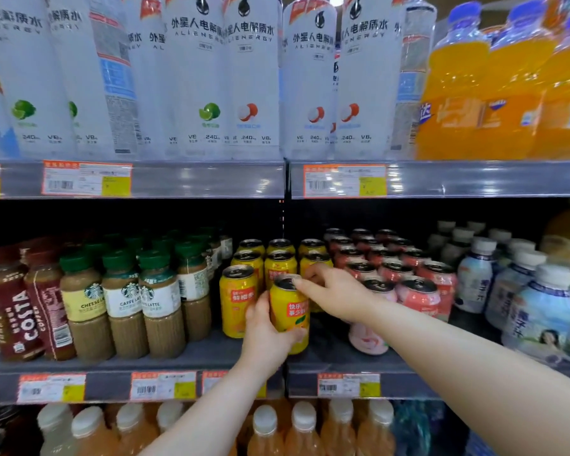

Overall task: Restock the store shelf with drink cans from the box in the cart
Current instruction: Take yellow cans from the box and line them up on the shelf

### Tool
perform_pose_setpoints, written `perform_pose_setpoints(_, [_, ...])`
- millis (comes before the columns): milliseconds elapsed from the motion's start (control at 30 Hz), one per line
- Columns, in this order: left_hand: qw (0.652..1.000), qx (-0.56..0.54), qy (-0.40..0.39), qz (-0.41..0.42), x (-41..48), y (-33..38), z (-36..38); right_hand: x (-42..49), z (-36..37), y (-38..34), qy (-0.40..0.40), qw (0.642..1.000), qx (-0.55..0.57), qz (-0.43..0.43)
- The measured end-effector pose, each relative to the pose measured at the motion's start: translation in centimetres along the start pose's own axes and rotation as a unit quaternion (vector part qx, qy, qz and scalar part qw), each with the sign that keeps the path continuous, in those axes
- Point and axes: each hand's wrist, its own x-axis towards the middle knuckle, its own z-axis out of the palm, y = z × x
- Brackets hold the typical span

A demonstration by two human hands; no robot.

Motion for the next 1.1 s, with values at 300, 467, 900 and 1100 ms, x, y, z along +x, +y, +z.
perform_pose_setpoints(300, [0.995, 0.098, 0.031, 0.016, -0.9, -1.8, -3.1, 1.5, 1.2, -1.2, -0.027, 1.0, -0.016, -0.001])
perform_pose_setpoints(467, [0.986, 0.163, 0.039, -0.004, -1.2, -3.6, -6.2, 3.1, 2.6, -0.9, 0.005, 0.999, 0.009, 0.041])
perform_pose_setpoints(900, [0.986, 0.162, 0.03, -0.024, 0.2, -4.0, -6.9, 3.0, 3.9, -0.7, 0.022, 0.998, -0.003, 0.062])
perform_pose_setpoints(1100, [0.982, 0.184, 0.021, -0.03, 0.9, -3.6, -6.2, 2.6, 4.7, -0.3, 0.006, 0.997, -0.03, 0.077])
